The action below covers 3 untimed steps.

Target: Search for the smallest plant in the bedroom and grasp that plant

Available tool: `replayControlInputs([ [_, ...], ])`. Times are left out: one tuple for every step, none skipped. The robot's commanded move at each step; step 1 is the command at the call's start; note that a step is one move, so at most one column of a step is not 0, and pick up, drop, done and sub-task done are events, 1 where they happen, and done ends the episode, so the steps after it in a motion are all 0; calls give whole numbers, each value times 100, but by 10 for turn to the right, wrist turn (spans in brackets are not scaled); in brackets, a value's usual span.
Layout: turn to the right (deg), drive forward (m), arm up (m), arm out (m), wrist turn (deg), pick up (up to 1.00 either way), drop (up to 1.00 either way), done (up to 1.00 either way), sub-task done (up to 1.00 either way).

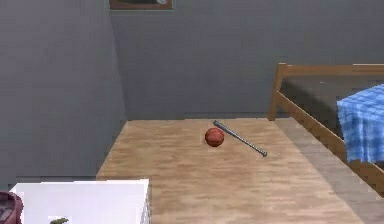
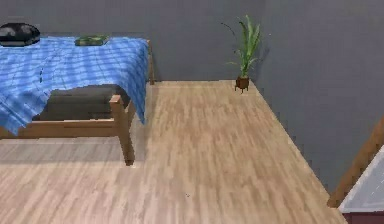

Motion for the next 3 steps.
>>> replayControlInputs([
  [0,95,0,0,0,0,0,0,0],
  [-450,0,0,0,0,0,0,0,0],
  [0,20,0,0,0,0,0,0,0],
])
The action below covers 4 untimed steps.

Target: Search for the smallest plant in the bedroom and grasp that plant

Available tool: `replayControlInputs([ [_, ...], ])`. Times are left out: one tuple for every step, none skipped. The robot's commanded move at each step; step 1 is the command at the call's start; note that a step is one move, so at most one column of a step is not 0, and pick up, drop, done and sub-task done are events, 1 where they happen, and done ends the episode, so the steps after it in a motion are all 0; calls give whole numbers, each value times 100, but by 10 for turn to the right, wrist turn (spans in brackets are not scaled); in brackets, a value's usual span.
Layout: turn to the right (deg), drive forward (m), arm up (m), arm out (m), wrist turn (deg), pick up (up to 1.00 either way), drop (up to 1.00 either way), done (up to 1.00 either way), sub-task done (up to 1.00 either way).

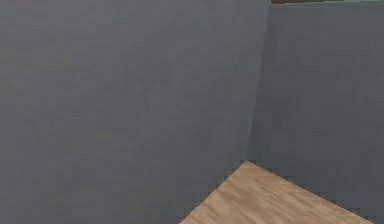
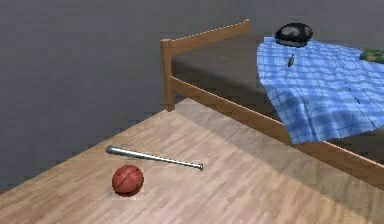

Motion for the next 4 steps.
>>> replayControlInputs([
  [-420,0,0,0,0,0,0,0,0],
  [0,25,0,0,0,0,0,0,0],
  [-450,0,0,0,0,0,0,0,0],
  [-450,0,0,0,0,0,0,0,0],
])
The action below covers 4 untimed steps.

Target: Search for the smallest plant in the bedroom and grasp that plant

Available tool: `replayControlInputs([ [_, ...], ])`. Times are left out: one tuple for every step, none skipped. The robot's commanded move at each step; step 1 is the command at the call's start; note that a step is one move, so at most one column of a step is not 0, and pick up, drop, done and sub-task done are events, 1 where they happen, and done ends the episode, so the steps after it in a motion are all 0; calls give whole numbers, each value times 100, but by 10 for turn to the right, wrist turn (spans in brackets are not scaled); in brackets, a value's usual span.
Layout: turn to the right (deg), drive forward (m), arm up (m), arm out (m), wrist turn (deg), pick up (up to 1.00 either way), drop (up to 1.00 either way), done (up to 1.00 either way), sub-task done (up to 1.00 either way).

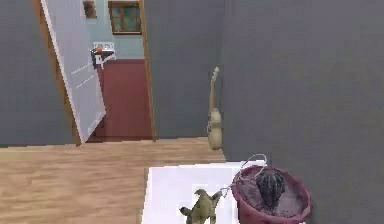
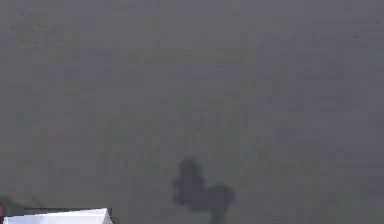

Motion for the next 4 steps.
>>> replayControlInputs([
  [-450,0,0,0,0,0,0,0,0],
  [-150,0,0,0,0,0,0,0,0],
  [0,0,50,0,0,0,0,0,0],
  [0,0,38,0,0,0,0,0,0],
])
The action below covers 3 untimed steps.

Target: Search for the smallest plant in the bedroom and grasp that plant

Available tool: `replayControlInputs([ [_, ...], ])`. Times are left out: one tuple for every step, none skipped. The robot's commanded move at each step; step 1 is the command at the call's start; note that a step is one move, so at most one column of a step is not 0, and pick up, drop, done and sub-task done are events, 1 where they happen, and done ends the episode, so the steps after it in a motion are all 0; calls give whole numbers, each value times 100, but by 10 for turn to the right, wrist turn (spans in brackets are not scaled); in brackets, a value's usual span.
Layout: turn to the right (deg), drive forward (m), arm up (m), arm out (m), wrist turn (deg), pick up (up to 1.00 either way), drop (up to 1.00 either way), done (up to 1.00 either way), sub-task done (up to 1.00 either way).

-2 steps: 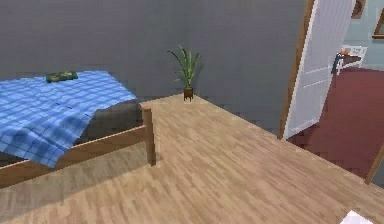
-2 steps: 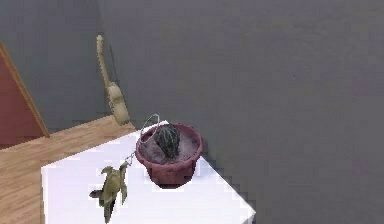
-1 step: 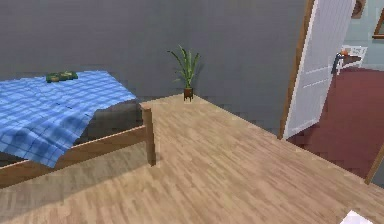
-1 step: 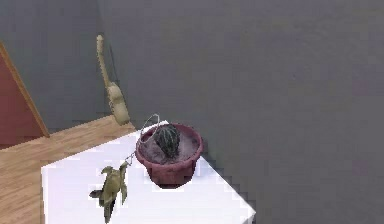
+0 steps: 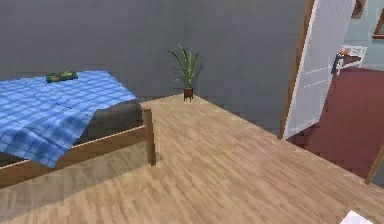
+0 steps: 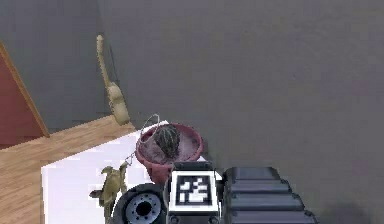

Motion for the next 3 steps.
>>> replayControlInputs([
  [0,0,0,24,0,0,0,0,0],
  [0,0,0,0,450,0,0,0,0],
  [0,0,0,0,450,0,0,0,0],
])
